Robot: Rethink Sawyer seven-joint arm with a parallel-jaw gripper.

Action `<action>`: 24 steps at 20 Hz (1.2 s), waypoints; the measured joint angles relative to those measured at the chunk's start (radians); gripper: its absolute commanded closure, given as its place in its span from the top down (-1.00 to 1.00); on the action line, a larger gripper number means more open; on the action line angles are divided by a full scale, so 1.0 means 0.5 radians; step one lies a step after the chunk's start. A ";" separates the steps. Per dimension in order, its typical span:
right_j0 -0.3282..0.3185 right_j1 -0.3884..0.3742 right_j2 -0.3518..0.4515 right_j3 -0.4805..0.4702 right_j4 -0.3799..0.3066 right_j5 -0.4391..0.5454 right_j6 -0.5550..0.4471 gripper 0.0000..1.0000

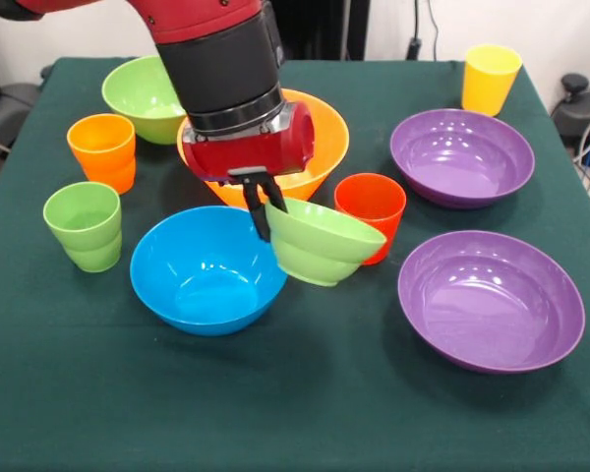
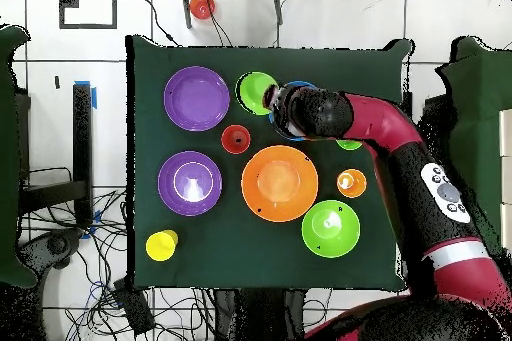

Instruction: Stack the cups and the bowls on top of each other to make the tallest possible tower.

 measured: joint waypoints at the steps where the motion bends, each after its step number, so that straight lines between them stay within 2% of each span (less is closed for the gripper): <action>1: 0.007 0.000 -0.009 -0.002 -0.005 0.017 0.000 -1.00; 12: 0.070 -0.029 -0.090 -0.002 -0.025 0.269 0.000 -1.00; 19: 0.090 -0.118 -0.120 -0.003 -0.029 0.547 0.000 -1.00; 24: 0.090 -0.199 -0.120 -0.047 -0.029 0.829 0.000 -1.00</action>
